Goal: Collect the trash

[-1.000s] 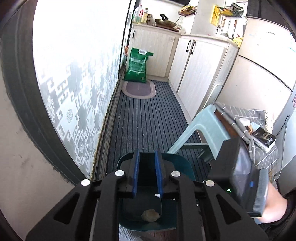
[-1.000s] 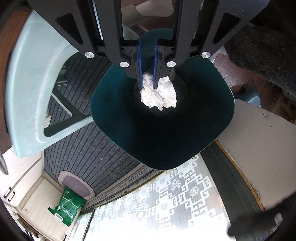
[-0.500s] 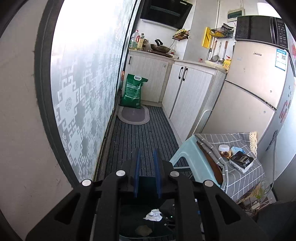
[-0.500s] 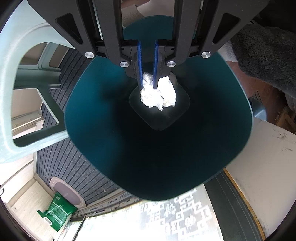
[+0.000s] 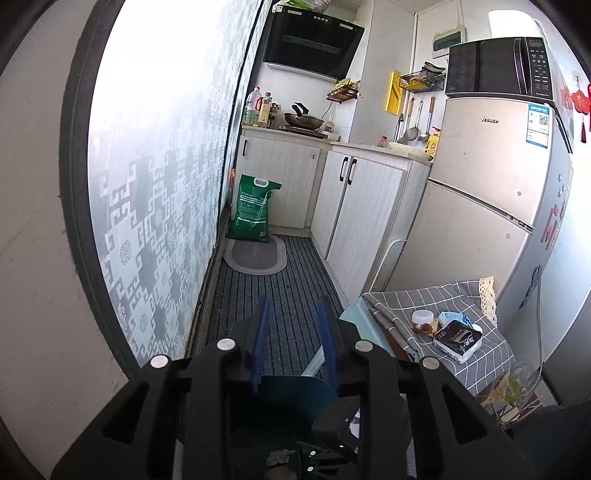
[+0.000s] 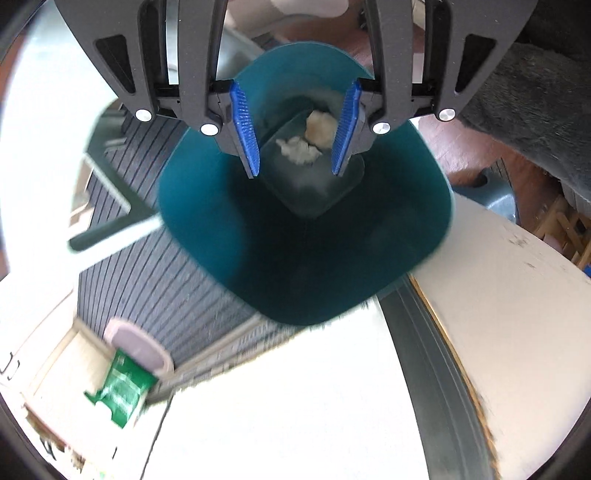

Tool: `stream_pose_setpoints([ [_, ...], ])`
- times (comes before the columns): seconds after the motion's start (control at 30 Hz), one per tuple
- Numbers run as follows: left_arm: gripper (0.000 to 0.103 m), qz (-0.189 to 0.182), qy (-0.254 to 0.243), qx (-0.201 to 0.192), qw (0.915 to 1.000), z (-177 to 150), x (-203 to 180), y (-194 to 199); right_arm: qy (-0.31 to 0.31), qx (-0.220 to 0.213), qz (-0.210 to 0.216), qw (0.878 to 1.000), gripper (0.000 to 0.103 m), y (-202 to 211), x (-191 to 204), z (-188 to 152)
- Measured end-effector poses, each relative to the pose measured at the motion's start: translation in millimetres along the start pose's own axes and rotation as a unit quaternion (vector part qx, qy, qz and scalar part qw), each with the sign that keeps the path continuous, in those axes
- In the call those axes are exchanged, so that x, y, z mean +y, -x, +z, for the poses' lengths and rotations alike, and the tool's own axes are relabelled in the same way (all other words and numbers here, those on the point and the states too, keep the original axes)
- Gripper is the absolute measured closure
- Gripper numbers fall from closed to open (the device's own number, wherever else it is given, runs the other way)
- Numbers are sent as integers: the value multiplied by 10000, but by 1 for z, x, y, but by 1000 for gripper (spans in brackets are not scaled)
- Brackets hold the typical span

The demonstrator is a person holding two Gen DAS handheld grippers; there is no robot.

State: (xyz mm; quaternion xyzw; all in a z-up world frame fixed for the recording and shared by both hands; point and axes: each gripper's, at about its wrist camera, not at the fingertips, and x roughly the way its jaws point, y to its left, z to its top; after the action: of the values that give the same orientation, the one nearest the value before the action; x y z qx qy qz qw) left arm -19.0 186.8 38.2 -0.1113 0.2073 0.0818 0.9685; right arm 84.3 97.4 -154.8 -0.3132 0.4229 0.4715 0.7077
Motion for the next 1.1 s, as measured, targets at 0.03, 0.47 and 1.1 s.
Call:
stream_pose_setpoints([
  [0.03,72,14,0,-8,10000,1,-1,-1,29,-136,-21,9999,62,9,0,2],
  [0.47,68,-127,296,-316,9990,16,-12,8,18,-1707,-477,9842,62,136,-42,13],
  [1.1,55,-829,197,164,9962,12,-102,-37,-1157,-2635,-1094,9514,62,245,-167,-76],
])
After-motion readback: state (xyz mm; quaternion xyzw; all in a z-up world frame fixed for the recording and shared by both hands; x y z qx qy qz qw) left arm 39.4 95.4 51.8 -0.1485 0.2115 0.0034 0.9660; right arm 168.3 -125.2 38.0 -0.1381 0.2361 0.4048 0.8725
